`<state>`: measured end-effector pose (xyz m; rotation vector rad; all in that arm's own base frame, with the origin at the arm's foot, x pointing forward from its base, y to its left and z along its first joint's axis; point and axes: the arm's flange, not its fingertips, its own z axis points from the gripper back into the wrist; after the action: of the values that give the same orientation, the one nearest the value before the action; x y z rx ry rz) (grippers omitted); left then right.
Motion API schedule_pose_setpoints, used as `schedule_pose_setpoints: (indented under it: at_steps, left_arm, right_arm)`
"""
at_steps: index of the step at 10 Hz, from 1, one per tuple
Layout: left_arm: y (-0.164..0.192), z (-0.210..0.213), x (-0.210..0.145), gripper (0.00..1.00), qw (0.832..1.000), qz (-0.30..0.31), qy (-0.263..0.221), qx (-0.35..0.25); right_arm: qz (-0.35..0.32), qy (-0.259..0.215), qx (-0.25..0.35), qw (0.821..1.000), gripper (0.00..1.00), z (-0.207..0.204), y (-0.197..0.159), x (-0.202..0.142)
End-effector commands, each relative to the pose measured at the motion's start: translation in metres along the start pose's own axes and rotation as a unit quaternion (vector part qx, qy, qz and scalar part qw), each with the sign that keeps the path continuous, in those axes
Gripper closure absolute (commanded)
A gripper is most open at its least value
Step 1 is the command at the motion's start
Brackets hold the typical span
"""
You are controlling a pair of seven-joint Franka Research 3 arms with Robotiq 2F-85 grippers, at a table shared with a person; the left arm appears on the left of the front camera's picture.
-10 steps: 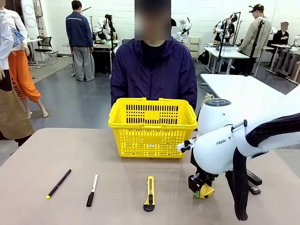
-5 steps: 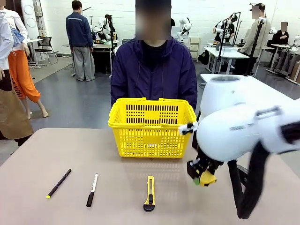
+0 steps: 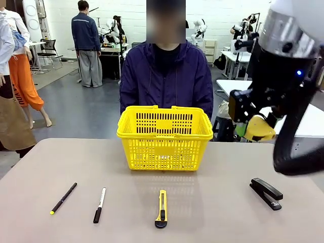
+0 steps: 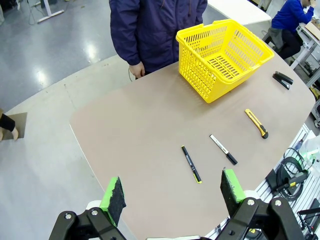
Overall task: Place the items the person wants into the basket.
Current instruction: Pick up the item the person points to and place it in the Market Basket.
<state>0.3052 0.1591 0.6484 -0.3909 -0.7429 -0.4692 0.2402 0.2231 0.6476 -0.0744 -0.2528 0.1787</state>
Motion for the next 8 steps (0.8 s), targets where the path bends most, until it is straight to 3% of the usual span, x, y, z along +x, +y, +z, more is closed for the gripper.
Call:
schedule_pose_setpoints:
  at_steps: [1,2,8]
  left_arm:
    - [0.001,0.001,-0.002,0.0,1.0,-0.008,-0.002,-0.006]
    - [0.001,0.001,-0.002,0.0,1.0,-0.008,-0.002,-0.006]
    - [0.001,0.001,-0.002,0.0,1.0,-0.008,-0.002,-0.006]
  right_arm:
    - [-0.063,0.054,-0.009,0.997,0.65,-0.02,0.015,0.023]
    - [0.0,0.0,0.0,1.0,0.65,0.0,0.0,0.0]
    - [0.0,0.0,0.0,1.0,0.65,0.0,0.0,0.0]
